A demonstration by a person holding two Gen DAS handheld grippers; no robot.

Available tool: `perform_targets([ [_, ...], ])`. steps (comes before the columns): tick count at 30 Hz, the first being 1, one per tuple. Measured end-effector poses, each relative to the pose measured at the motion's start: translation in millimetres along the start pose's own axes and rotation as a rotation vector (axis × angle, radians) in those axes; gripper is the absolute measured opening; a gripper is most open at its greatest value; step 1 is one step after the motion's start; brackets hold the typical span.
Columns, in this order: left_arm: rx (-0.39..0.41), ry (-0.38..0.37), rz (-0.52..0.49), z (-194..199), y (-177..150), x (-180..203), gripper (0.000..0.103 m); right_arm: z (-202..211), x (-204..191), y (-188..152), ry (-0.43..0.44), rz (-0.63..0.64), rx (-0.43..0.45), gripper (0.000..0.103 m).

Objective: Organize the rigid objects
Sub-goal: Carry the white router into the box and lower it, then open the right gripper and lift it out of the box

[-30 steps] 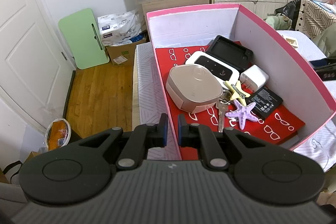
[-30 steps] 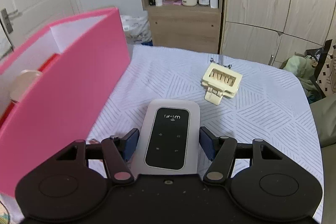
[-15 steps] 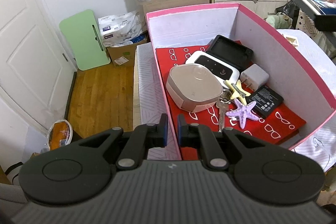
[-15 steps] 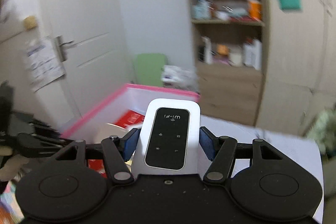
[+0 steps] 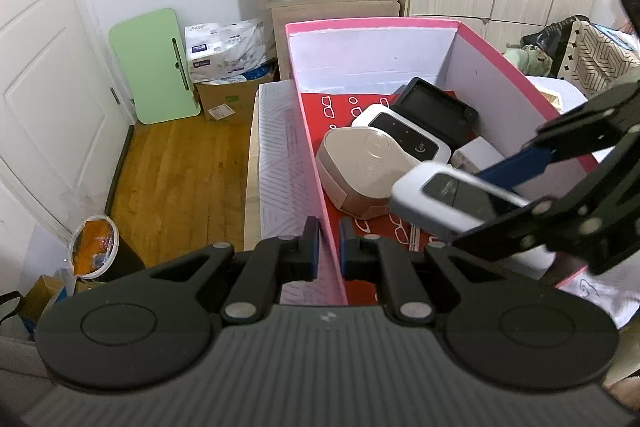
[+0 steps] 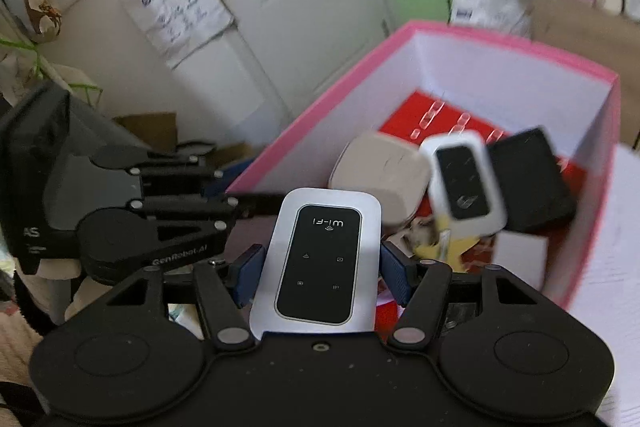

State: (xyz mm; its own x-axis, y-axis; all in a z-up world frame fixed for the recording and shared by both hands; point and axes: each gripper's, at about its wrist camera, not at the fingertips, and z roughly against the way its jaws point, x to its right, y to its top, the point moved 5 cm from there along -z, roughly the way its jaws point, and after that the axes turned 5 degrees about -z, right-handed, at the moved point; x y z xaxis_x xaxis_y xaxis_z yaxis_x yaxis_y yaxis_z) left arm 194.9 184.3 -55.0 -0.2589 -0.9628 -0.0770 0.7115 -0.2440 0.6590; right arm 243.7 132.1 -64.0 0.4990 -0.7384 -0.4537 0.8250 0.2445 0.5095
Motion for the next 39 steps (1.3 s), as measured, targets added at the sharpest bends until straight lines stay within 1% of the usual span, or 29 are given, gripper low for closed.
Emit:
perform_targets([
  [2, -0.003, -0.002, 0.001, 0.0, 0.1, -0.3, 0.009, -6.8, -0.3, -2.2, 0.006, -0.005, -0.018, 0.067],
  [7, -0.007, 0.003, -0.005, -0.4, 1.2, 0.1, 0.009, -17.2, -2.7, -2.9, 0.053, -0.016, -0.067, 0.067],
  [9, -0.010, 0.001, -0.004, -0.4, 1.4, -0.7, 0.009, -19.3, -4.3, -4.9, 0.050, -0.005, -0.082, 0.067],
  [12, -0.011, -0.008, 0.004, 0.3, 0.7, -1.9, 0.009, -24.2, -2.0, -4.9, 0.004, 0.000, -0.087, 0.069],
  [14, -0.013, -0.007, 0.004, 0.2, 1.1, -1.5, 0.009, -27.9, 2.6, -3.5, 0.011, -0.030, -0.110, 0.069],
  [16, -0.012, -0.002, 0.000, 0.5, 0.9, -0.9, 0.009, -24.4, 3.9, -3.0, 0.029, -0.025, -0.112, 0.073],
  [17, -0.012, -0.002, 0.002, 0.3, 1.0, -1.0, 0.009, -20.5, 5.7, -3.0, 0.017, -0.025, -0.102, 0.074],
  [19, -0.013, -0.003, 0.003, 0.4, 0.7, -1.3, 0.009, -8.5, 8.0, -3.3, -0.001, -0.022, -0.065, 0.074],
  [21, -0.014, -0.002, 0.002, 0.2, 1.1, -1.4, 0.009, 12.3, 10.7, -4.0, 0.003, -0.024, -0.006, 0.074],
  [22, -0.014, -0.004, 0.005, 0.2, 1.2, -1.4, 0.009, 24.4, 12.5, -4.4, 0.004, -0.023, 0.032, 0.074],
  [24, -0.013, -0.007, 0.011, 0.1, 1.3, -1.7, 0.009, 51.8, 18.1, -5.3, -0.011, -0.016, 0.142, 0.074],
  [26, -0.014, -0.009, 0.017, -0.1, 1.4, -2.8, 0.009, 77.9, 27.3, -8.2, -0.062, -0.005, 0.234, 0.074],
  [29, -0.015, -0.010, 0.019, 0.0, 1.5, -2.7, 0.009, 109.6, 48.4, -13.0, -0.128, -0.050, 0.327, 0.074],
  [31, -0.013, -0.007, 0.015, -0.3, 1.2, -2.5, 0.009, 126.7, 66.8, -18.7, -0.157, -0.097, 0.365, 0.074],
  [34, -0.008, -0.006, 0.021, -1.0, 0.4, -3.0, 0.009, 140.5, 95.7, -33.1, -0.211, -0.178, 0.413, 0.074],
  [37, -0.011, 0.001, 0.019, 0.4, -0.5, -1.3, 0.009, 136.9, 120.3, -50.5, -0.284, -0.243, 0.407, 0.074],
  [39, -0.010, 0.005, 0.014, 0.0, -0.4, -1.0, 0.009, 126.2, 131.6, -64.3, -0.288, -0.276, 0.388, 0.072],
])
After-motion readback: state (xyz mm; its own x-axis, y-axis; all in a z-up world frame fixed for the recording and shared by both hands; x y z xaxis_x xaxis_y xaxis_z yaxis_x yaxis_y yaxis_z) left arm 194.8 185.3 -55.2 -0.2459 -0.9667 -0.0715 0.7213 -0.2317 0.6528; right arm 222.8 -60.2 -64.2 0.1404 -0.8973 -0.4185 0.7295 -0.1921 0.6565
